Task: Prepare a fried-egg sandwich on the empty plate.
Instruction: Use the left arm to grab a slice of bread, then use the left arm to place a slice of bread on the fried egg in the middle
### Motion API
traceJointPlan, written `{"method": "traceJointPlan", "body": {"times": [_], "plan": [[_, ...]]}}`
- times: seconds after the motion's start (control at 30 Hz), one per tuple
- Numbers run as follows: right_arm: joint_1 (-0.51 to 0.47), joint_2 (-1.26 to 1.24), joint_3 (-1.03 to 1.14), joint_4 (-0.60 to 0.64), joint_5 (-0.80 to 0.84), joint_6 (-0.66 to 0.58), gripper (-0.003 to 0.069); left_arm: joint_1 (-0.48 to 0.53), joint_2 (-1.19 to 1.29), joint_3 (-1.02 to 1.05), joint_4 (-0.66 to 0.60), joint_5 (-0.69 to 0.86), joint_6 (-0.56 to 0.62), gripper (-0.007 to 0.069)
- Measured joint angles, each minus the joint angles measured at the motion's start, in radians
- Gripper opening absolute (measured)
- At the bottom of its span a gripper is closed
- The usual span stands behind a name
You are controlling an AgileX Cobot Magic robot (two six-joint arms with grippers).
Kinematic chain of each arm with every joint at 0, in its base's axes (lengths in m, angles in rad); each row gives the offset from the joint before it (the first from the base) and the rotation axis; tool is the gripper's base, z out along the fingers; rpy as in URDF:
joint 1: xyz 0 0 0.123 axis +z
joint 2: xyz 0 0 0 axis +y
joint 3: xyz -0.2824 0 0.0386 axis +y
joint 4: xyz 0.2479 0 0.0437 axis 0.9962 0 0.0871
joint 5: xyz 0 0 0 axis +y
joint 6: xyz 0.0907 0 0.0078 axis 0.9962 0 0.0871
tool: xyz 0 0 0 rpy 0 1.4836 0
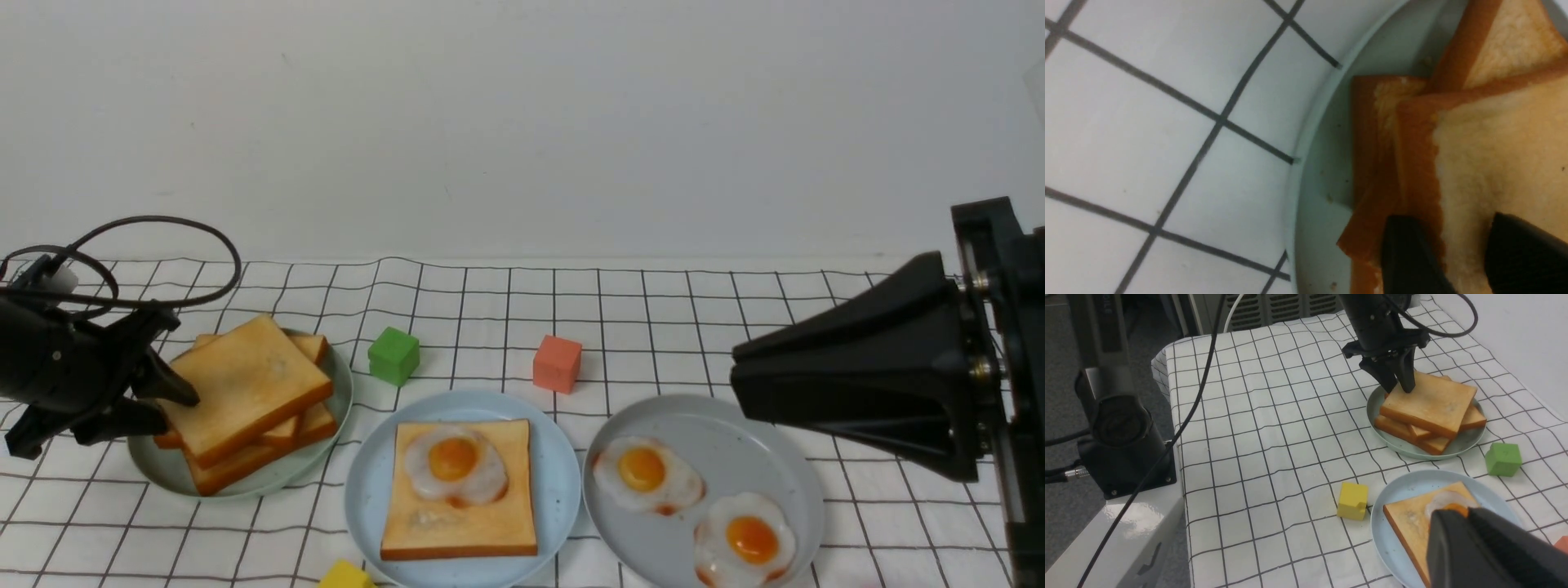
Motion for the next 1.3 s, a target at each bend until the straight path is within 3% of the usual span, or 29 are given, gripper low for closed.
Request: {"method": "traceJointPlan", "body": {"times": [0.2, 0.5, 0.67, 0.83, 0.9, 1.1, 1.3], "plan": [[0.0, 0.0, 0.0, 0.001, 0.0, 0.0, 0.0089, 0.002, 0.012, -0.008, -0.01, 0.001, 0.003, 0.016], [0.0, 0.0, 0.0, 0.004, 0.006, 0.0, 0.0102, 0.002, -0.059, -0.005, 0.059, 0.007, 0.014, 0.0153], [0.0, 0.0, 0.0, 0.007, 0.023, 0.016, 0.011, 0.002, -0.175, -0.004, 0.014, 0.057, 0.116, 0.0153], [0.0, -0.002, 0.0, 0.007, 0.046, 0.044, 0.0119, -0.02, -0.266, -0.004, -0.108, 0.189, 0.304, 0.0143], [0.0, -0.004, 0.0, 0.007, 0.059, 0.05, 0.0122, -0.089, -0.272, 0.001, -0.119, 0.231, 0.357, 0.0143], [0.0, -0.004, 0.0, 0.006, 0.056, 0.051, 0.0133, -0.333, -0.248, 0.033, -0.12, 0.185, 0.372, 0.0139], [0.0, -0.004, 0.0, 0.006, 0.056, 0.053, 0.0141, -0.44, -0.15, 0.036, -0.12, 0.094, 0.363, 0.0137]]}}
